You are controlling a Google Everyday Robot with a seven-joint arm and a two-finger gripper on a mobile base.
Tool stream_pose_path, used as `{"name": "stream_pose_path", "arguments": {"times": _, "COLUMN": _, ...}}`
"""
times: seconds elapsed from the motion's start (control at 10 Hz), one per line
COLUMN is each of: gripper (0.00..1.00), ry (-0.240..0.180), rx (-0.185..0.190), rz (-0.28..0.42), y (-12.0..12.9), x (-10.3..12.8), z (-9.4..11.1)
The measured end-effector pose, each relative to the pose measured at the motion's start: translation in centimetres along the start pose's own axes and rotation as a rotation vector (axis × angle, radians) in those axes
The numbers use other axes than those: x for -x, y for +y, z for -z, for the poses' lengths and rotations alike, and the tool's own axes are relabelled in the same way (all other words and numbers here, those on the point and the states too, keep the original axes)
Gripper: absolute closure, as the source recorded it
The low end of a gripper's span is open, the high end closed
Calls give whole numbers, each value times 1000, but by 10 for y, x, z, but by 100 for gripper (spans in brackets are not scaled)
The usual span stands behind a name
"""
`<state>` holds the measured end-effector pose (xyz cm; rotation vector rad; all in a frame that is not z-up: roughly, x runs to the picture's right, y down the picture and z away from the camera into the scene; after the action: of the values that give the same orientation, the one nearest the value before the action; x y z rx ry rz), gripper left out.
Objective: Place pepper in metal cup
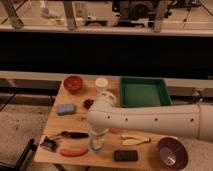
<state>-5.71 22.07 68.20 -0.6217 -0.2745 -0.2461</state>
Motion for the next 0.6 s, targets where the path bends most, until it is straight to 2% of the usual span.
{"name": "stream_pose_path", "arguments": {"times": 0.3, "gripper": 20, "ry": -21, "rx": 5, "rz": 15, "y": 2, "x": 9, "z": 4}}
{"name": "stream_pose_path", "arguments": {"times": 0.6, "gripper": 20, "ry": -72, "rx": -8, "rz": 23, "y": 7, "x": 29, "z": 4}}
